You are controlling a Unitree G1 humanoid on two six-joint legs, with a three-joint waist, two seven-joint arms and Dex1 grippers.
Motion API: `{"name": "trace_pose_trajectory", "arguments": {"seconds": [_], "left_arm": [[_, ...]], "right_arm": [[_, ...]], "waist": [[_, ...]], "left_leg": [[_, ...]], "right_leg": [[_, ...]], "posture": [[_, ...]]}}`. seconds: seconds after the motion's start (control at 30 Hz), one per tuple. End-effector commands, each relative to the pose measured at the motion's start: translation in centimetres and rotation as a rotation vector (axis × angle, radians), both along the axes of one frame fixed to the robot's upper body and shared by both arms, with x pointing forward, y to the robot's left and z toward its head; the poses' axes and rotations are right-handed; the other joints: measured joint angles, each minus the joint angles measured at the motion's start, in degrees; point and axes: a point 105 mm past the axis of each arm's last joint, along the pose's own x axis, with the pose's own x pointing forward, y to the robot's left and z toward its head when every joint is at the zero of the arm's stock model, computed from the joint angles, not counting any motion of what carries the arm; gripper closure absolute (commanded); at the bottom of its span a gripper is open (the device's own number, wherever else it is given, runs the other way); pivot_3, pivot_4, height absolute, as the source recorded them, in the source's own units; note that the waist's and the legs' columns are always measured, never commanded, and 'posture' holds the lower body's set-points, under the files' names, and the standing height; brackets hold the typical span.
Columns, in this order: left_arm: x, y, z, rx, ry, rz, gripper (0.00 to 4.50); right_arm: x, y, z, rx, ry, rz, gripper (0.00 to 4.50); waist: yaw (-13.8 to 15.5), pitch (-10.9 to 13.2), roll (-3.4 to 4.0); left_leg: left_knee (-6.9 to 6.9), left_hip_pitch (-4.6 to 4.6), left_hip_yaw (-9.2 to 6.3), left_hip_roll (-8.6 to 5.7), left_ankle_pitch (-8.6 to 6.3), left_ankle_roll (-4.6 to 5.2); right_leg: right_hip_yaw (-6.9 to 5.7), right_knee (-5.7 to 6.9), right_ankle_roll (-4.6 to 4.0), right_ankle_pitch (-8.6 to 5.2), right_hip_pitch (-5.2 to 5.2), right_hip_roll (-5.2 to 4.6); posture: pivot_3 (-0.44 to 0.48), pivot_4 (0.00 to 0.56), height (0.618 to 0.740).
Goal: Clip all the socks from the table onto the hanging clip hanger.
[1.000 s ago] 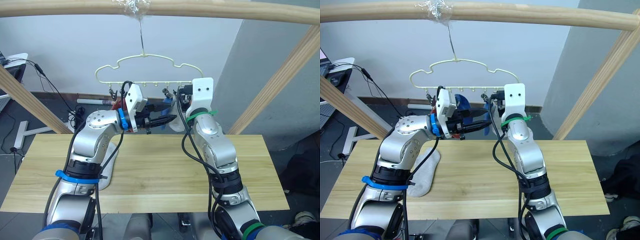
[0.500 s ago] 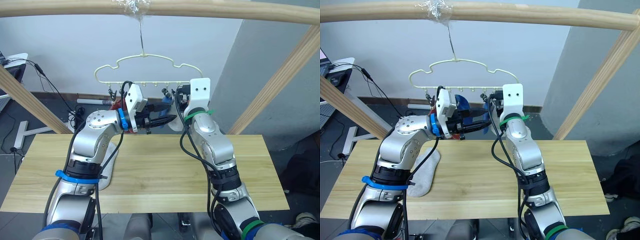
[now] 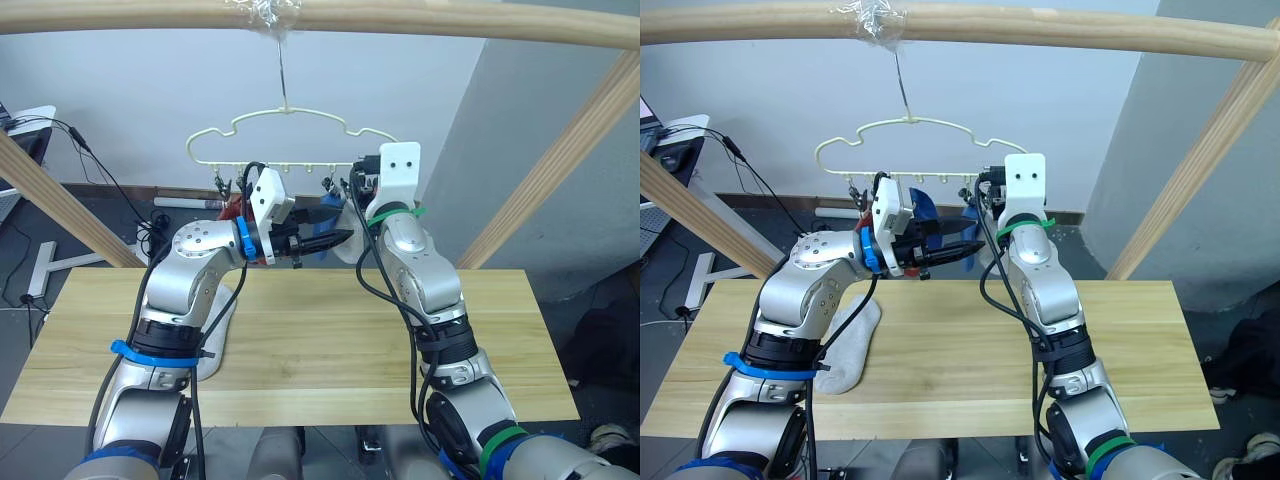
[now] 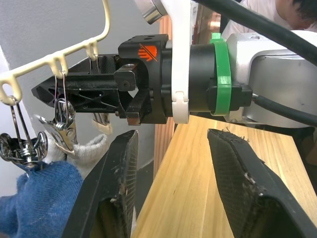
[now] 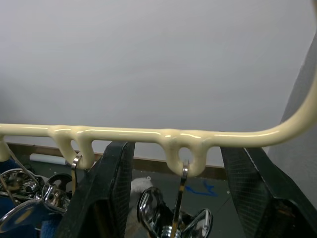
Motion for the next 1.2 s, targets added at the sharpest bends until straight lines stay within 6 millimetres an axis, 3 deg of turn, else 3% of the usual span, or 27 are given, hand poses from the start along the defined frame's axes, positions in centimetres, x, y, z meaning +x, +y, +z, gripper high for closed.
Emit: {"name": "trace_pose_trajectory", "arguments": {"seconds": [0.03, 0.13, 0.33, 0.43, 0.83, 0.97, 1.07, 1.2], "left_arm": [[-0.4, -0.3, 0.8, 0.003, -0.048, -0.020, 2.20], [-0.5, -0.4, 0.8, 0.003, -0.048, -0.023, 2.20], [-0.5, -0.4, 0.8, 0.003, -0.049, -0.023, 2.20], [-0.5, -0.3, 0.8, 0.004, -0.048, -0.020, 2.20], [-1.1, 0.9, -0.3, 0.007, 0.000, 0.043, 2.20], [-0.7, 2.2, -0.9, 0.002, 0.024, 0.121, 2.20], [0.3, 5.8, -3.6, 0.027, 0.073, 0.356, 1.64], [-0.3, 11.0, -8.8, 0.135, 0.180, 0.598, 0.38]], "right_arm": [[-1.0, 1.9, 2.6, 0.076, -0.071, 0.048, 1.78], [-1.2, 1.8, 2.6, 0.081, -0.068, 0.051, 1.78], [-1.5, 2.0, 2.6, 0.095, -0.069, 0.069, 3.80], [-1.5, 2.3, 2.8, 0.100, -0.071, 0.083, 4.42], [-2.0, 3.2, 3.3, 0.092, -0.083, 0.159, 4.50], [-2.1, 3.2, 3.3, 0.085, -0.085, 0.174, 4.50], [-2.1, 3.1, 3.2, 0.078, -0.083, 0.178, 4.50], [-2.1, 3.0, 3.2, 0.073, -0.081, 0.184, 4.50]], "waist": [[0.0, 0.0, 0.00], [0.0, 0.0, 0.00], [0.0, 0.0, 0.00], [0.0, 0.0, 0.00], [-0.1, 0.0, 0.00], [-0.3, 0.0, 0.00], [-0.5, 0.0, 0.00], [-0.6, 0.0, 0.01]], "left_leg": [[0.00, 0.00, 0.00, 0.00, 0.00, 0.00], [0.00, 0.01, 0.00, 0.00, 0.00, 0.00], [0.00, 0.00, 0.00, 0.00, 0.00, 0.00], [0.00, 0.00, 0.00, 0.00, 0.00, 0.00], [0.00, 0.01, 0.00, 0.02, 0.00, 0.00], [-0.01, 0.02, 0.03, 0.04, 0.00, 0.00], [-0.04, 0.02, 0.04, 0.07, 0.00, 0.00], [-0.07, -0.01, 0.03, 0.10, 0.00, 0.00]], "right_leg": [[0.00, 0.00, 0.00, 0.00, 0.00, 0.00], [0.00, 0.01, 0.00, 0.00, 0.00, 0.00], [0.00, 0.00, 0.00, 0.00, 0.00, 0.00], [0.00, 0.00, 0.00, 0.00, 0.00, 0.00], [0.00, 0.02, 0.00, 0.00, -0.02, 0.01], [0.02, 0.02, 0.00, 0.00, -0.03, 0.01], [0.03, 0.03, 0.00, 0.00, -0.08, 0.02], [0.03, 0.07, -0.01, 0.00, -0.19, 0.03]], "posture": [[-0.058, 0.241, 0.692], [-0.058, 0.241, 0.692], [-0.058, 0.241, 0.692], [-0.058, 0.241, 0.692], [-0.052, 0.239, 0.692], [-0.057, 0.238, 0.692], [-0.062, 0.238, 0.692], [-0.062, 0.238, 0.692]]}}
